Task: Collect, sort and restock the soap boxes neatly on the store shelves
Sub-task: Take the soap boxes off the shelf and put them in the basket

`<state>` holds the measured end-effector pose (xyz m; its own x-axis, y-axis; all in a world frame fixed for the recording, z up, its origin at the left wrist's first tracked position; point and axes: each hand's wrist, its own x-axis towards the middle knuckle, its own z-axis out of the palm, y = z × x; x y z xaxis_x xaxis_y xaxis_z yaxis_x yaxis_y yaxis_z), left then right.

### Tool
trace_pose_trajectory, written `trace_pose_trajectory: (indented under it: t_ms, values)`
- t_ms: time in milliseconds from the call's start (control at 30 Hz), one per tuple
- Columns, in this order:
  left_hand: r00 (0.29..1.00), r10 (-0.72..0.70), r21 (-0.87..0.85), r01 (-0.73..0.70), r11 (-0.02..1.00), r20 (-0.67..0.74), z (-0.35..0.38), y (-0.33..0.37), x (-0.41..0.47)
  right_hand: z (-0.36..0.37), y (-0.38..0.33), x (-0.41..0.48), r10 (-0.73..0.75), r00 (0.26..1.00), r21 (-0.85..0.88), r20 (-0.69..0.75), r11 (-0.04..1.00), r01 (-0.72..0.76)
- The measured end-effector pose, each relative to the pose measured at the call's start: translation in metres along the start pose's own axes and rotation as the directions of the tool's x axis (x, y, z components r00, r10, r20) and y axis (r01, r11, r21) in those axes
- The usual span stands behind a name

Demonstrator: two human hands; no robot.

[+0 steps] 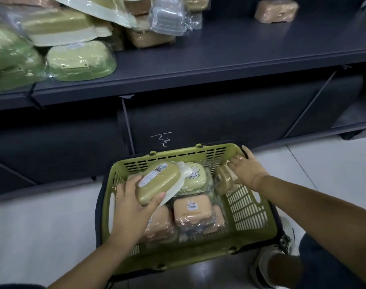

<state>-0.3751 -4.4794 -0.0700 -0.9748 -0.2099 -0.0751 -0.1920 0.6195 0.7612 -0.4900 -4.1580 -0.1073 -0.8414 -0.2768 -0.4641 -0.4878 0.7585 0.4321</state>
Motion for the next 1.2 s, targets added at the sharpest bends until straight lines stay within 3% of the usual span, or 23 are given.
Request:
trace_pose_trajectory:
  t_ms: [267,333,367,400,433,467,500,533,600,667,700,767,867,1067,1133,1200]
  values:
    - [0.994,-0.031,0.039,0.027,0.999,0.101,0.02,-0.003,-0.005,0.006,0.007,0.007,-0.001,0.997,0.062,-0.074,0.998,0.005]
    - [0.99,-0.022,0.037,0.017,0.999,0.138,0.024,-0.002,-0.009,-0.003,0.008,0.005,-0.013,0.989,0.189,-0.148,0.981,0.041]
    - [0.988,-0.006,0.04,0.0,0.999,0.157,0.026,0.0,-0.011,-0.009,0.008,0.007,0.017,0.983,0.333,-0.185,0.942,0.047]
    - [0.985,0.022,0.044,-0.03,0.999,0.17,0.029,0.001,-0.014,-0.021,0.007,0.005,0.072,0.979,0.536,-0.191,0.843,0.043]
    - [0.982,0.059,0.05,-0.069,0.996,0.182,0.032,0.003,-0.016,-0.034,0.006,0.001,0.128,0.984,0.755,-0.121,0.655,0.008]
    - [0.976,0.1,0.054,-0.113,0.992,0.195,0.036,0.005,-0.018,-0.047,0.004,-0.005,0.113,0.994,0.913,0.007,0.405,-0.053]
    - [0.968,0.139,0.054,-0.153,0.987,0.21,0.04,0.009,-0.022,-0.059,0.0,-0.011,0.0,0.991,0.975,0.136,0.176,-0.134]
    - [0.958,0.174,0.044,-0.189,0.981,0.229,0.044,0.013,-0.025,-0.069,-0.003,-0.021,-0.159,0.96,0.972,0.232,0.013,-0.233]
    - [0.934,0.23,-0.027,-0.231,0.973,0.272,0.052,0.02,-0.033,-0.073,-0.004,-0.038,-0.392,0.874,0.918,0.287,-0.149,-0.368]
    - [0.908,0.264,-0.09,-0.248,0.964,0.325,0.058,0.022,-0.037,-0.07,0.001,-0.052,-0.397,0.879,0.904,0.264,-0.214,-0.369]
    - [0.887,0.267,-0.069,-0.261,0.963,0.377,0.06,0.018,-0.037,-0.064,0.006,-0.053,-0.353,0.897,0.905,0.264,-0.231,-0.357]
    - [0.821,0.243,0.142,-0.362,0.921,0.518,0.06,0.005,-0.032,-0.051,0.015,-0.055,-0.221,0.928,0.912,0.301,-0.217,-0.347]
    - [0.733,0.141,0.438,-0.536,0.722,0.665,0.059,-0.03,-0.016,-0.033,0.02,-0.051,0.024,0.941,0.94,0.338,-0.067,-0.335]
    - [0.594,-0.043,0.493,-0.624,0.606,0.803,0.073,-0.063,-0.005,-0.043,0.022,-0.047,0.173,0.947,0.96,0.269,0.03,-0.278]
    - [0.584,-0.064,0.499,-0.626,0.599,0.809,0.08,-0.065,-0.007,-0.05,0.034,-0.049,0.24,0.951,0.958,0.196,0.161,-0.238]
    - [0.592,-0.054,0.493,-0.614,0.616,0.804,0.082,-0.067,-0.009,-0.05,0.04,-0.05,0.289,0.945,0.894,0.155,0.365,-0.259]
